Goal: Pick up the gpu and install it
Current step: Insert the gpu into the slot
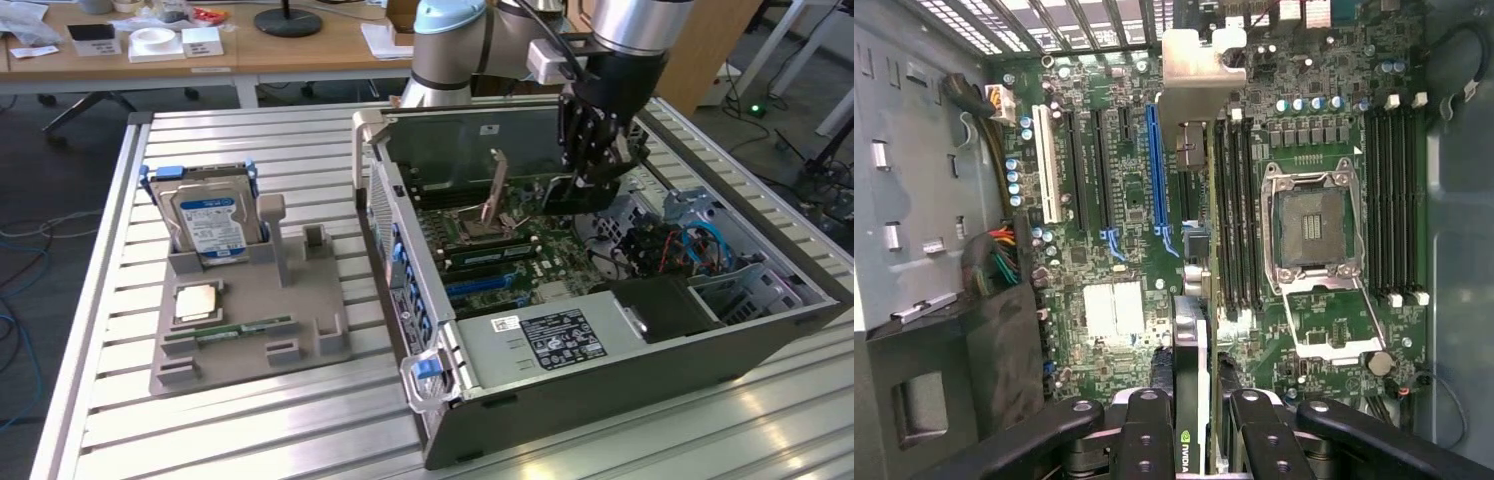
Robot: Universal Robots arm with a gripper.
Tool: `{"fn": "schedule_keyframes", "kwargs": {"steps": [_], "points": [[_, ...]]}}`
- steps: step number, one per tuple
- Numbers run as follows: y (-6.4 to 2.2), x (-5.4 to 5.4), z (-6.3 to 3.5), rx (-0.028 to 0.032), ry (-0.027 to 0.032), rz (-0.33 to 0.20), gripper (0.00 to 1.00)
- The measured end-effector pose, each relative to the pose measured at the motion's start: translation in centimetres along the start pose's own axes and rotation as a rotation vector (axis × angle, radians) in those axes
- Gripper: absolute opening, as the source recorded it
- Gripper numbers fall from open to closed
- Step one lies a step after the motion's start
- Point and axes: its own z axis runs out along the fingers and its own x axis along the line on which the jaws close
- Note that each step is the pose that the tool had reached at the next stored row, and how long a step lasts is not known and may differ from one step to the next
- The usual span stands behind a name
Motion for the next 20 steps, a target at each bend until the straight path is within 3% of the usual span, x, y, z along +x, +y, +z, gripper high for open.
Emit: {"fn": "schedule_keyframes", "kwargs": {"steps": [3, 9, 20], "points": [[0.04, 0.0, 0.53, -0.0001, 0.0000, 0.000, 0.27], [0.21, 0.0, 0.59, -0.0002, 0.0002, 0.000, 0.27], [2.24, 0.2, 0.88, -0.0001, -0.0002, 0.000, 0.27]]}}
